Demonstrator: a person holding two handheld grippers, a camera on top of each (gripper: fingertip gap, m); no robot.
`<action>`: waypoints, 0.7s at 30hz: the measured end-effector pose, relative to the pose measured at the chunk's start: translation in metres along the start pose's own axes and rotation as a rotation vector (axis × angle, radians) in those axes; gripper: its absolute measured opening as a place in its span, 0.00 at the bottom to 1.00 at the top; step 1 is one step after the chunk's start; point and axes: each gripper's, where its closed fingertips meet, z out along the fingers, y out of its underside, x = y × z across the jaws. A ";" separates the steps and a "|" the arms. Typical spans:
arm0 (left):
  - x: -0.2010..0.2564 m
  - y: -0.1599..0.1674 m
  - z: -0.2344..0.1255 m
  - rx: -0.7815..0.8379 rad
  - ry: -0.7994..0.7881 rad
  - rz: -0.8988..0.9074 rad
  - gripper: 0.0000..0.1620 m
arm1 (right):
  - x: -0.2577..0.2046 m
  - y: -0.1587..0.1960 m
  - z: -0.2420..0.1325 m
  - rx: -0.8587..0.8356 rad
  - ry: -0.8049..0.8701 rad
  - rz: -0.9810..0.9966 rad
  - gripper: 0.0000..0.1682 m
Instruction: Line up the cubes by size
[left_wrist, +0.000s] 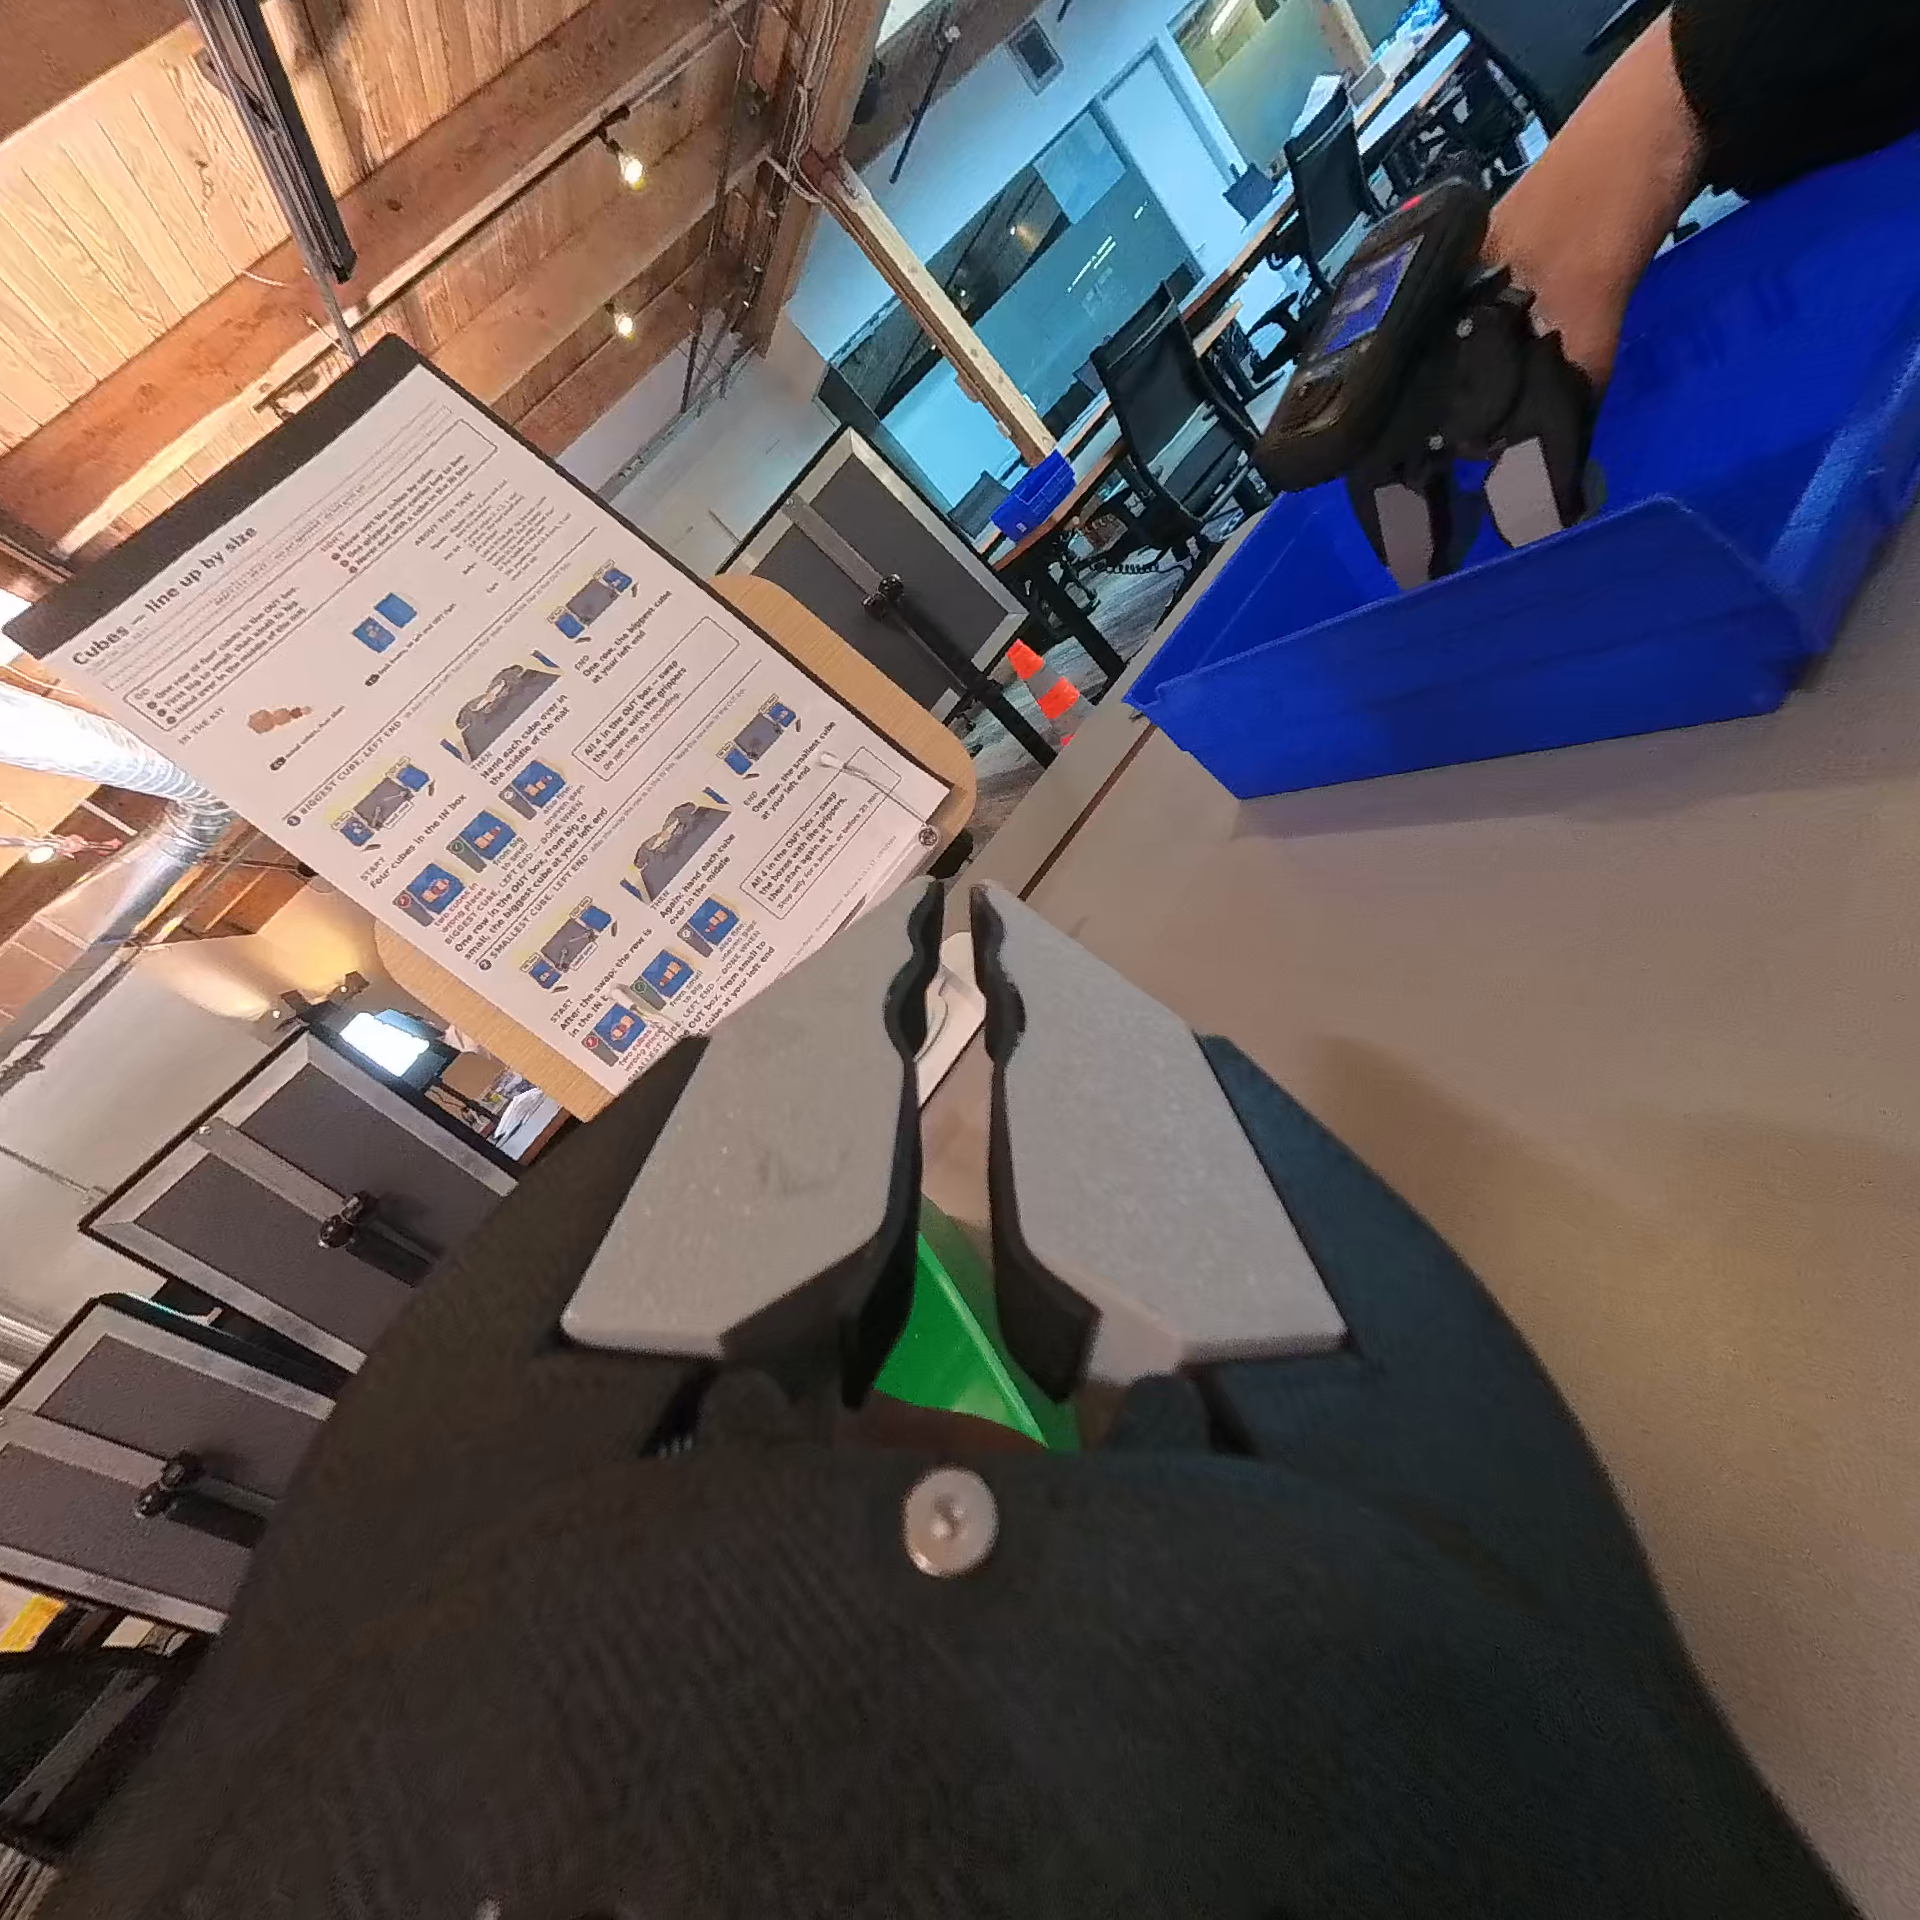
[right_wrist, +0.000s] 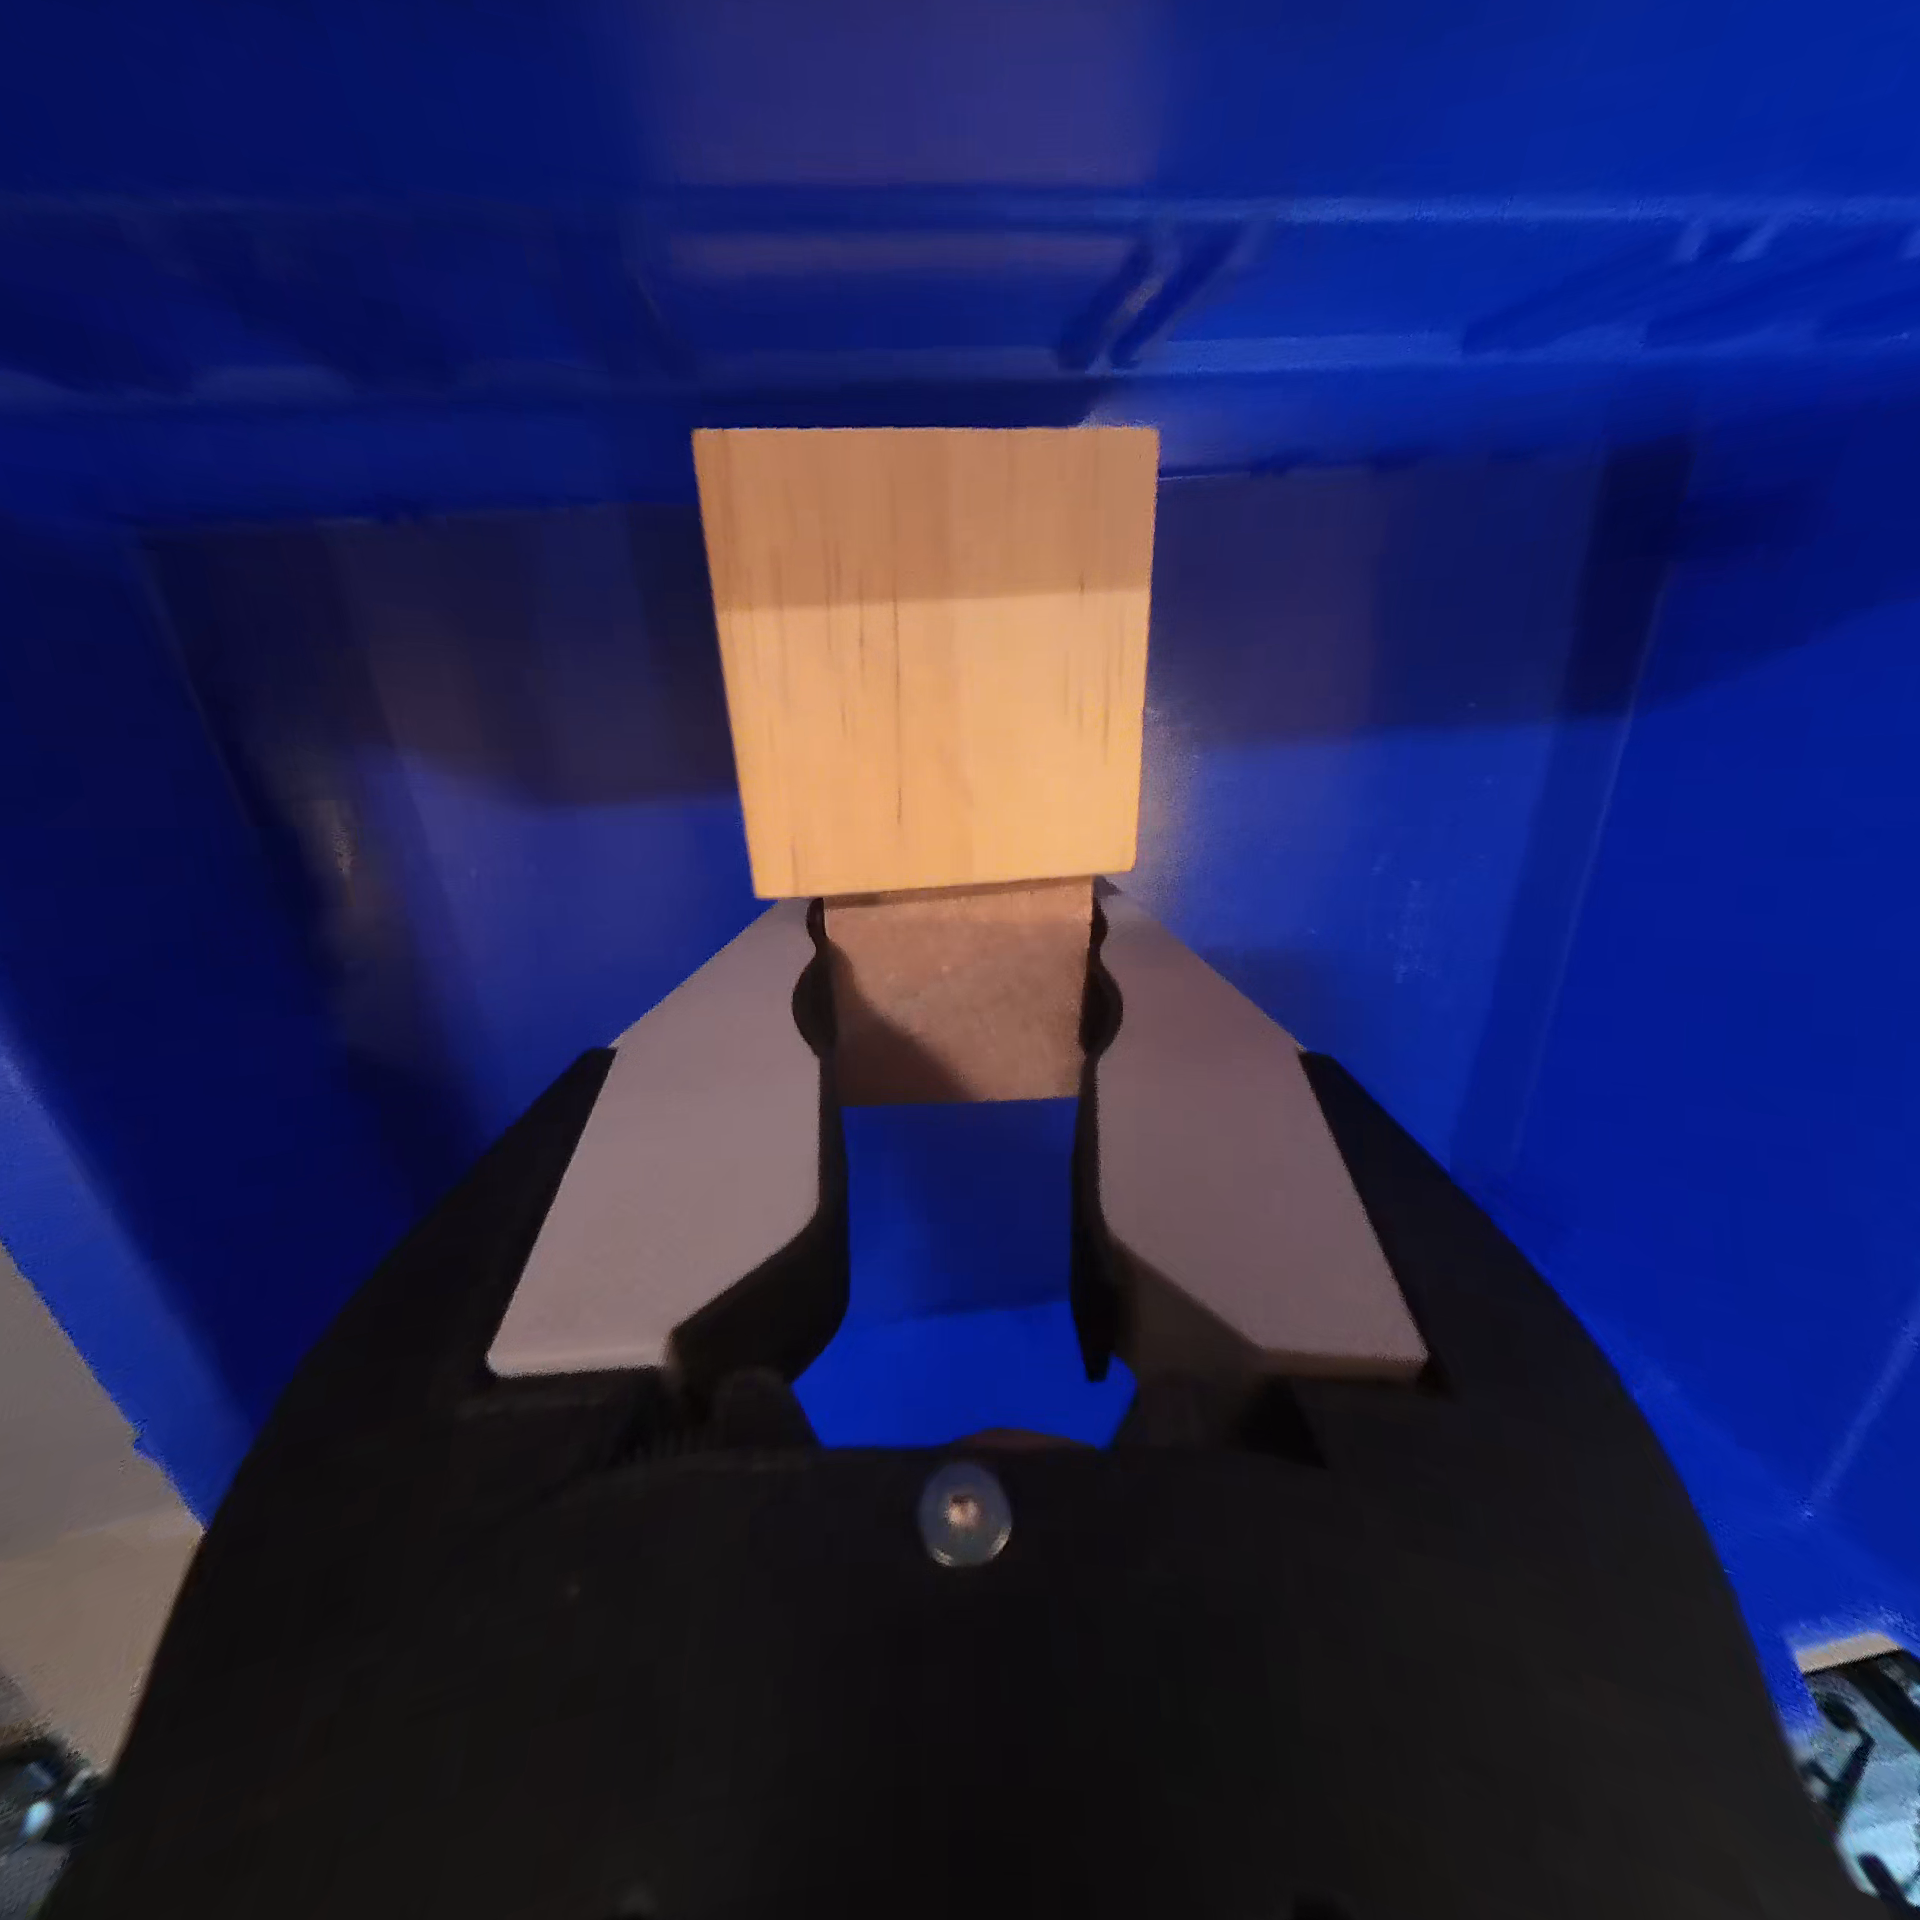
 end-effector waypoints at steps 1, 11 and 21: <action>0.000 0.000 0.000 0.000 0.001 0.002 0.01 | 0.000 -0.001 0.000 0.003 -0.009 0.008 0.26; 0.003 0.010 -0.006 -0.061 0.121 -0.249 0.07 | -0.006 -0.001 -0.011 0.028 -0.035 0.078 0.43; -0.045 0.075 -0.061 -0.308 0.278 -0.084 0.11 | -0.076 -0.095 -0.141 0.575 0.148 0.010 0.48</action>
